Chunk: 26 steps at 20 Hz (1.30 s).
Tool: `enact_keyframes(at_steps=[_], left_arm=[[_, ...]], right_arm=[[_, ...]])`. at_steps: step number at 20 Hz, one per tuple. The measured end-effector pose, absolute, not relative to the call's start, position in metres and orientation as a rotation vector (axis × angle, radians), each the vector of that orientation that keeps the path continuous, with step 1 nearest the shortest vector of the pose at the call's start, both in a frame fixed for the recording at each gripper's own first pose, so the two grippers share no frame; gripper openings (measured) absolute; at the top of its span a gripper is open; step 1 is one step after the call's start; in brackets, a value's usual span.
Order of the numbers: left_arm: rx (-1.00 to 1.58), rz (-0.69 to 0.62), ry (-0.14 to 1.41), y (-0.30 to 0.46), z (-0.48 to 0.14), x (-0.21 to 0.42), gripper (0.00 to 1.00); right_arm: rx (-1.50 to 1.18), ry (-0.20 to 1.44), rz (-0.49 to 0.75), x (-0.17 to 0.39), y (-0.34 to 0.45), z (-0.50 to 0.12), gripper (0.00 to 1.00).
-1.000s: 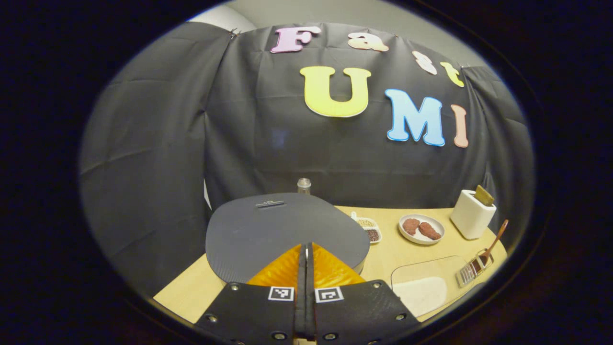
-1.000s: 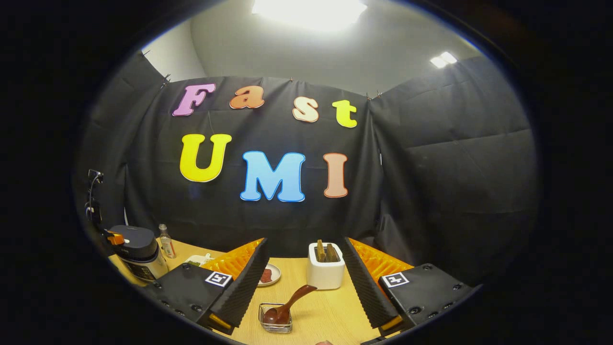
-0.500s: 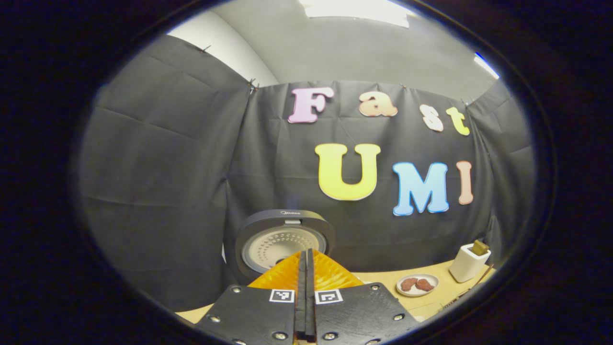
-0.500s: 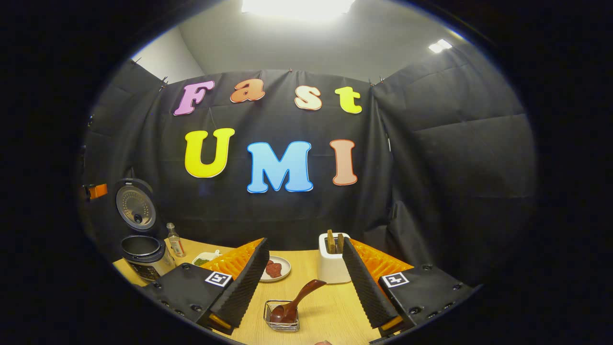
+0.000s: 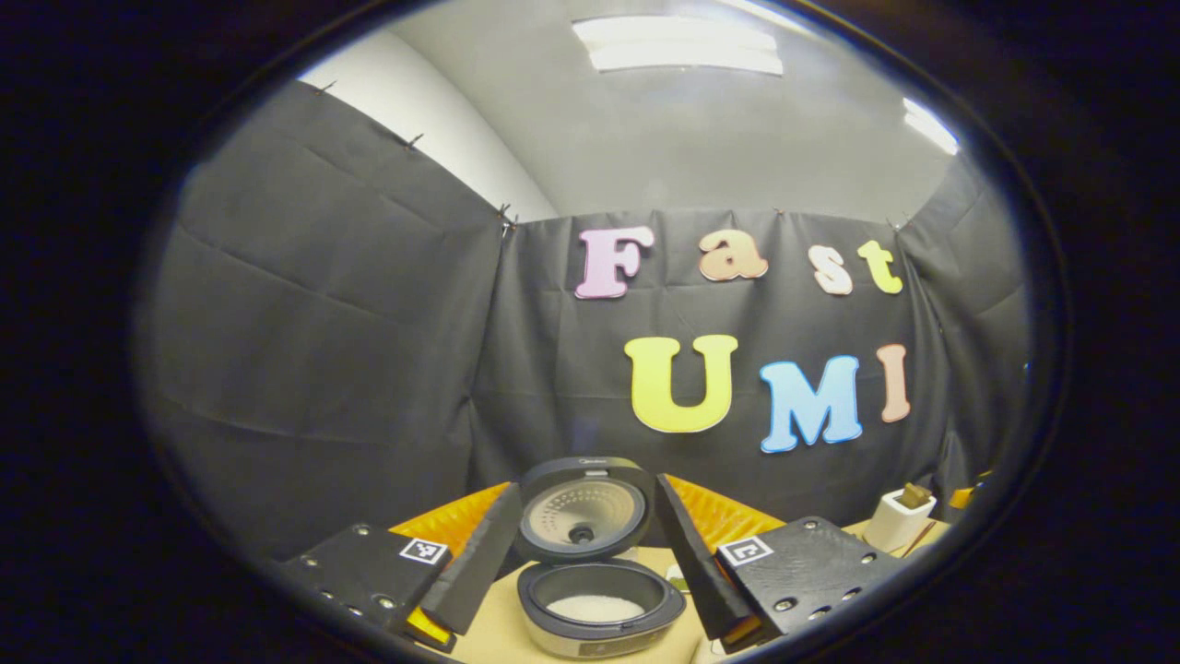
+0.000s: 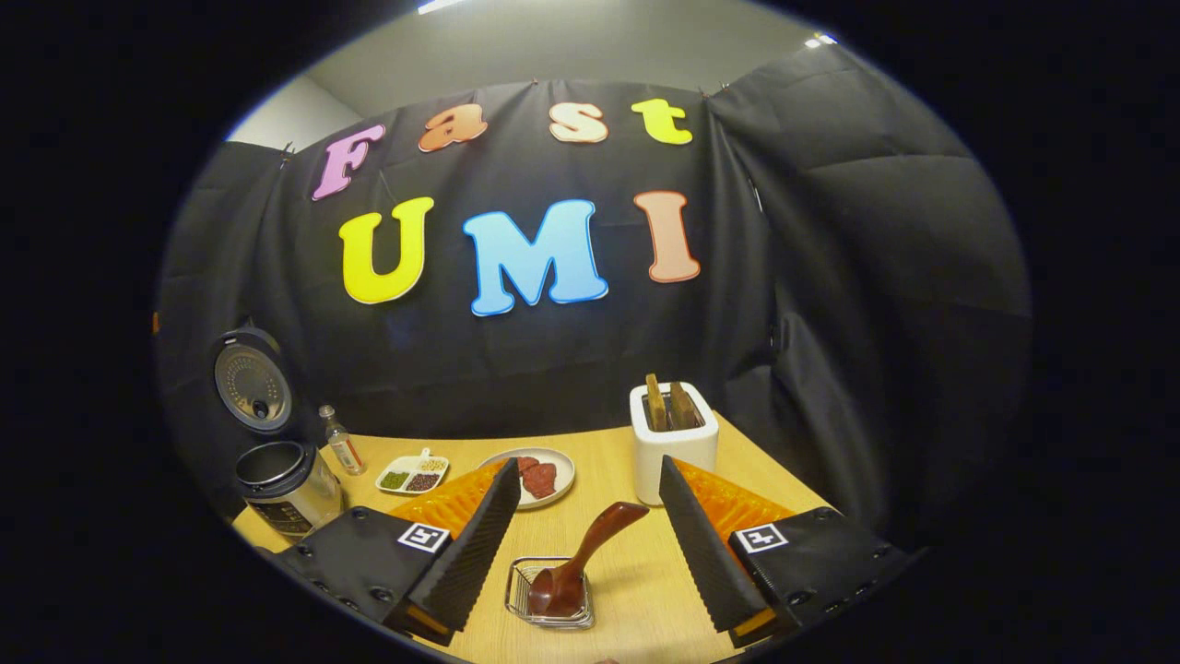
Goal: Close the left gripper, press the button to open the rice cooker; take a wooden spoon from the chopstick holder with the right hand, scoop a spoonful of rice and pour it into the rice cooker, then put the wooden spoon back into the chopstick holder.
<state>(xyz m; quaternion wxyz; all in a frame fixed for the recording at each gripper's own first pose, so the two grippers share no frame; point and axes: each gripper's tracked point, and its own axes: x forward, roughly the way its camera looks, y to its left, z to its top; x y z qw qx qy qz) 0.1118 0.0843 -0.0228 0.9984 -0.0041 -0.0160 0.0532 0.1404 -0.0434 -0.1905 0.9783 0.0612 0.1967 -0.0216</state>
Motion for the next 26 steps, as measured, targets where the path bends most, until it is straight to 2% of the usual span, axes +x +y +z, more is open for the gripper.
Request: enact_keyframes(at_steps=[1,2,3,6,7,8,9,10,11,12,13,14,15,16,17,19,20,21,22,24,26], left_arm=[[0.002,0.109,-0.035,0.086,-0.019,0.104,0.86],[0.010,0.116,-0.037,0.089,-0.015,0.096,0.86],[0.016,0.124,-0.038,0.092,-0.013,0.091,0.86],[0.037,0.150,-0.040,0.099,-0.009,0.079,0.86],[0.044,0.154,-0.036,0.101,-0.011,0.075,0.95],[0.047,0.155,-0.033,0.102,-0.012,0.071,0.86],[0.048,0.159,-0.029,0.103,-0.014,0.070,0.90],[0.048,0.167,-0.018,0.106,-0.018,0.068,0.88],[0.048,0.173,-0.009,0.109,-0.021,0.067,0.86],[0.046,0.179,-0.001,0.111,-0.024,0.066,0.86],[0.044,0.183,0.006,0.113,-0.026,0.065,0.90],[0.043,0.186,0.011,0.114,-0.027,0.064,0.95],[0.045,0.189,0.015,0.116,-0.029,0.065,0.92],[0.047,0.188,0.016,0.118,-0.030,0.063,0.89],[0.049,0.190,0.018,0.119,-0.030,0.063,0.86],[0.052,0.192,0.023,0.121,-0.031,0.064,0.86],[0.052,0.193,0.026,0.121,-0.032,0.064,0.86],[0.050,0.193,0.028,0.122,-0.034,0.064,0.86],[0.048,0.193,0.029,0.124,-0.033,0.064,0.86],[0.046,0.194,0.033,0.125,-0.036,0.067,0.86],[0.048,0.200,0.043,0.130,-0.040,0.071,0.86]], right_arm=[[0.138,0.423,-0.043,0.145,-0.045,-0.203,0.94],[0.154,0.451,-0.046,0.146,-0.046,-0.215,0.93],[0.171,0.482,-0.045,0.148,-0.047,-0.226,0.98],[0.229,0.561,-0.043,0.149,-0.047,-0.255,0.98],[0.250,0.588,-0.040,0.150,-0.045,-0.264,0.98],[0.276,0.619,-0.025,0.149,-0.042,-0.272,0.98],[0.306,0.649,-0.014,0.150,-0.037,-0.282,0.98],[0.330,0.678,-0.013,0.147,-0.035,-0.292,0.87],[0.347,0.701,-0.013,0.148,-0.035,-0.300,0.92],[0.362,0.723,-0.013,0.149,-0.033,-0.308,0.81],[0.386,0.754,-0.007,0.149,-0.030,-0.314,0.85],[0.412,0.773,0.001,0.148,-0.025,-0.323,0.85],[0.435,0.787,0.003,0.149,-0.022,-0.330,0.75],[0.451,0.795,-0.003,0.148,-0.020,-0.333,0.54],[0.471,0.792,-0.004,0.148,-0.019,-0.333,0.40],[0.524,0.799,-0.016,0.150,-0.014,-0.331,0.23],[0.528,0.803,-0.016,0.147,-0.014,-0.331,0.19],[0.507,0.801,-0.022,0.147,-0.015,-0.331,0.19],[0.486,0.789,-0.003,0.147,-0.013,-0.327,0.09],[0.424,0.759,0.023,0.144,-0.010,-0.316,0.06],[0.370,0.721,0.034,0.145,-0.009,-0.299,0.10]])
